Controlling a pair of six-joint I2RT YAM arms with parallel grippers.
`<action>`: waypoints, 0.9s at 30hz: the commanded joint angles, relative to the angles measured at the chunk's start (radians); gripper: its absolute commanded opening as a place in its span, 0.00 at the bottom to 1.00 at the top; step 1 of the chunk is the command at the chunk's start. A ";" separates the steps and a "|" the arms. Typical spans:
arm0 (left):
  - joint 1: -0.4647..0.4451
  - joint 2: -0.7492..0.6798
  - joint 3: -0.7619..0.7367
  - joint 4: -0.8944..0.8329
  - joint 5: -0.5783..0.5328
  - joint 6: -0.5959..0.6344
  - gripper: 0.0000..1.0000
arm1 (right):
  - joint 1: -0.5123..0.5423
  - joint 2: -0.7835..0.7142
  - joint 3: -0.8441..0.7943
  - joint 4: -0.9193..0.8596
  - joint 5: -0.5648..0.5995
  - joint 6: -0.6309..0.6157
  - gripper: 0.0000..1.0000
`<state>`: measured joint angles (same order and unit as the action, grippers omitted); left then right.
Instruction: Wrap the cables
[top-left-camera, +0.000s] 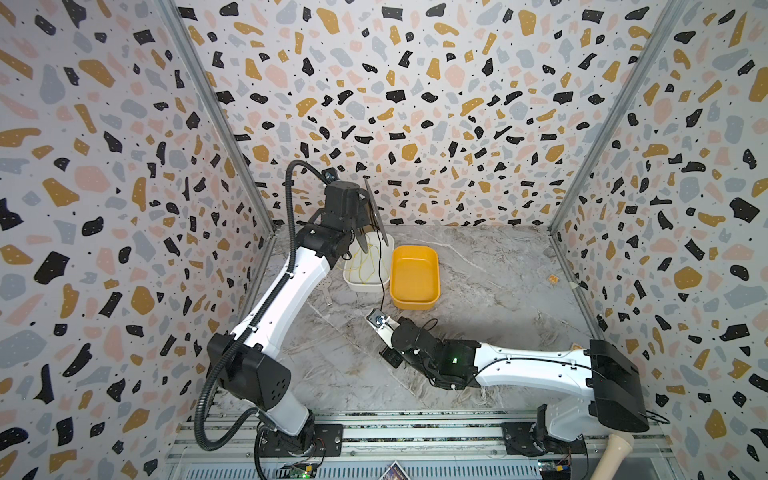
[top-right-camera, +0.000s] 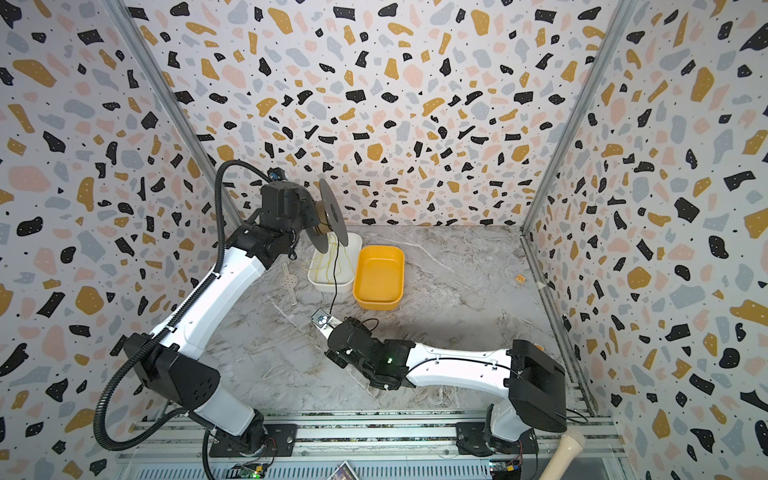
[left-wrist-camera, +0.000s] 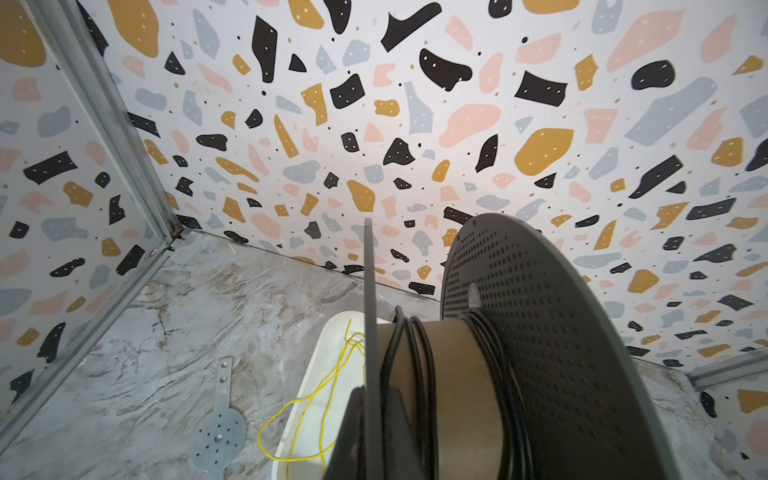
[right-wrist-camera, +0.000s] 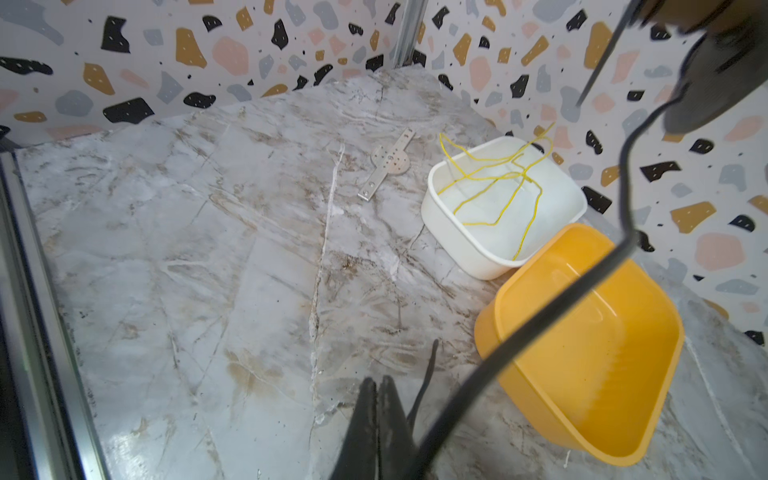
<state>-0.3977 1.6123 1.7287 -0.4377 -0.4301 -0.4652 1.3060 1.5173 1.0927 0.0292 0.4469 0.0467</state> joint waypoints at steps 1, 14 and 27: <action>-0.024 -0.012 0.000 0.196 -0.124 0.048 0.00 | 0.022 -0.089 0.068 -0.067 0.051 -0.053 0.00; -0.120 0.000 -0.062 0.155 -0.240 0.195 0.00 | -0.125 -0.272 0.175 -0.212 -0.018 -0.175 0.00; -0.233 -0.146 -0.250 0.065 -0.117 0.312 0.00 | -0.449 -0.227 0.298 -0.288 -0.111 -0.198 0.00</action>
<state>-0.6254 1.5375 1.4689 -0.4362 -0.5781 -0.1917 0.8921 1.2736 1.3197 -0.2420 0.3573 -0.1452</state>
